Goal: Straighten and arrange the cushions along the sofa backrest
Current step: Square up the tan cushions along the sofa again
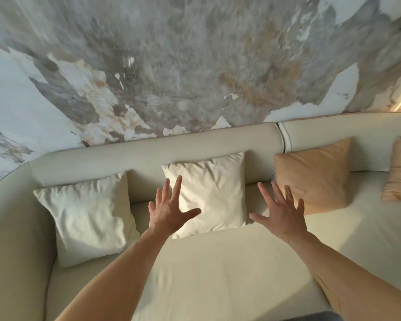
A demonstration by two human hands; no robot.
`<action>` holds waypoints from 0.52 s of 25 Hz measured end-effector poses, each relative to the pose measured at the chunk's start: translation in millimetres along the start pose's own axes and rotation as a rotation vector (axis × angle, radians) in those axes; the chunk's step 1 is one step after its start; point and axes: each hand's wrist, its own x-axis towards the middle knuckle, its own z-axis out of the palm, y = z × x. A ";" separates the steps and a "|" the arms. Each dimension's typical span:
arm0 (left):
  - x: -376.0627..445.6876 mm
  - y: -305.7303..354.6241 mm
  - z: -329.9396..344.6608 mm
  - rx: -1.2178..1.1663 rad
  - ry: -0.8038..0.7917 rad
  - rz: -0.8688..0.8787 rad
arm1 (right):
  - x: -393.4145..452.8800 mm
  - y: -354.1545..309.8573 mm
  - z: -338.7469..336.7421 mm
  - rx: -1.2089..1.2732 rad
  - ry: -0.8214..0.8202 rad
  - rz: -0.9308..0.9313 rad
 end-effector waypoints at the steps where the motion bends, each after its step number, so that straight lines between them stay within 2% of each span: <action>1: -6.0 11.4 -2.6 0.006 0.009 0.017 | -7.7 11.3 -8.2 0.005 0.009 0.012; 7: -32.6 92.1 8.2 0.041 0.103 0.091 | -32.0 111.6 -51.5 0.044 0.069 0.049; 13: -53.4 227.7 55.1 0.013 0.114 0.120 | -57.9 268.2 -93.6 -0.007 0.100 0.091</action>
